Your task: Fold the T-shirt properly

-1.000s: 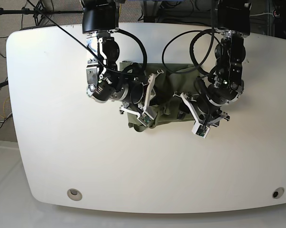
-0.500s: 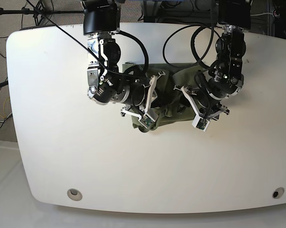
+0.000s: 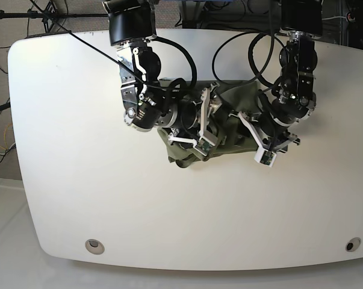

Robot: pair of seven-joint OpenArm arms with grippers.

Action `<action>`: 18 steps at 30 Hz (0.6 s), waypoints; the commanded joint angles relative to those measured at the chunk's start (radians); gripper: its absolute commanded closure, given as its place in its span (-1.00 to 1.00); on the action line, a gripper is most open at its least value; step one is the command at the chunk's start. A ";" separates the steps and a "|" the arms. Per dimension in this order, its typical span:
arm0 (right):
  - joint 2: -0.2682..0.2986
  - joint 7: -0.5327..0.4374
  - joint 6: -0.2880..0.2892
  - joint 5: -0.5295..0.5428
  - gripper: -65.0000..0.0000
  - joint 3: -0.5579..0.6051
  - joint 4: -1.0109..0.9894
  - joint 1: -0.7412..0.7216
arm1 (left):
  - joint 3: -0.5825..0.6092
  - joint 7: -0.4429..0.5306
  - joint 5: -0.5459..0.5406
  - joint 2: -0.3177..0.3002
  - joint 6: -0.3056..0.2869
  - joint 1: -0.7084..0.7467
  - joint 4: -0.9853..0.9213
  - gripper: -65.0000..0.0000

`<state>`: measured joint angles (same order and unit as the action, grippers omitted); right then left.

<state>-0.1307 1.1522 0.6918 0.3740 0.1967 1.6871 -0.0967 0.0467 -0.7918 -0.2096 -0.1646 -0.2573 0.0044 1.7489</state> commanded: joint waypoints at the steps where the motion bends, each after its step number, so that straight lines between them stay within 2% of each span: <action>1: -0.013 -0.025 0.006 0.030 -0.64 0.016 0.020 -0.016 | -0.044 0.025 -0.011 -0.005 0.002 -0.036 0.018 -0.05; 6: -0.017 -0.027 0.006 0.055 -0.66 0.039 0.020 -0.018 | -0.101 0.019 -0.007 -0.029 0.002 -0.080 0.018 -0.05; 18: -0.020 -0.031 0.006 0.096 -0.67 0.139 0.012 -0.061 | -0.113 0.019 -0.009 -0.094 0.002 -0.106 0.018 -0.05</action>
<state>-0.1402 1.1469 0.6926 0.4438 0.3202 1.6852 -0.1307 -0.0616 -0.7959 -0.2108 -0.2432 -0.2611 -0.0853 1.7489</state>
